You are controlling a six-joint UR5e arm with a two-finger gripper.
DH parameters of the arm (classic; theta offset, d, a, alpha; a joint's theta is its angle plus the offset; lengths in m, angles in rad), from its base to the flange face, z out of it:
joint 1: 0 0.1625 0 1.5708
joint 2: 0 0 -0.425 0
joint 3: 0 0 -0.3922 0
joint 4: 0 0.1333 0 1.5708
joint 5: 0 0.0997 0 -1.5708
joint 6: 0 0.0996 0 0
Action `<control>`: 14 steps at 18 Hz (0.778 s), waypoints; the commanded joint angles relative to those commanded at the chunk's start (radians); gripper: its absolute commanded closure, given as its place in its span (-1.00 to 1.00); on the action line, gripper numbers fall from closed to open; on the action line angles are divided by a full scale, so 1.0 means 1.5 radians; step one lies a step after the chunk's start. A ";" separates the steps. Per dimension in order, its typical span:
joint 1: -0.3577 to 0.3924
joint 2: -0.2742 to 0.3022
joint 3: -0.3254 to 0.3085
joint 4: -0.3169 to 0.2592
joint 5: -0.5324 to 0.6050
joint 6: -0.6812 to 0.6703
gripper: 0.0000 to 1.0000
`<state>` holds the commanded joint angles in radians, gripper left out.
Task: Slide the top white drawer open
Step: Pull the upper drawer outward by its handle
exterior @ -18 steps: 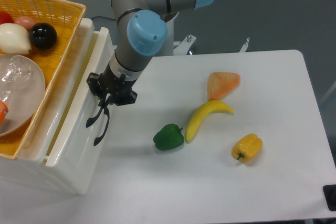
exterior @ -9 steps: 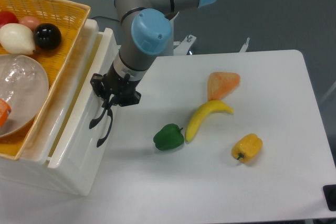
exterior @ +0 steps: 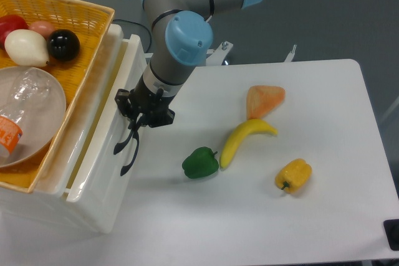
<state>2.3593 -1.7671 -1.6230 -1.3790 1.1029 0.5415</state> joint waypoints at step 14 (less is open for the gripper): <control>0.020 -0.010 0.014 0.003 0.001 0.004 0.64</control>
<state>2.3899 -1.7825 -1.6015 -1.3744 1.1045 0.5476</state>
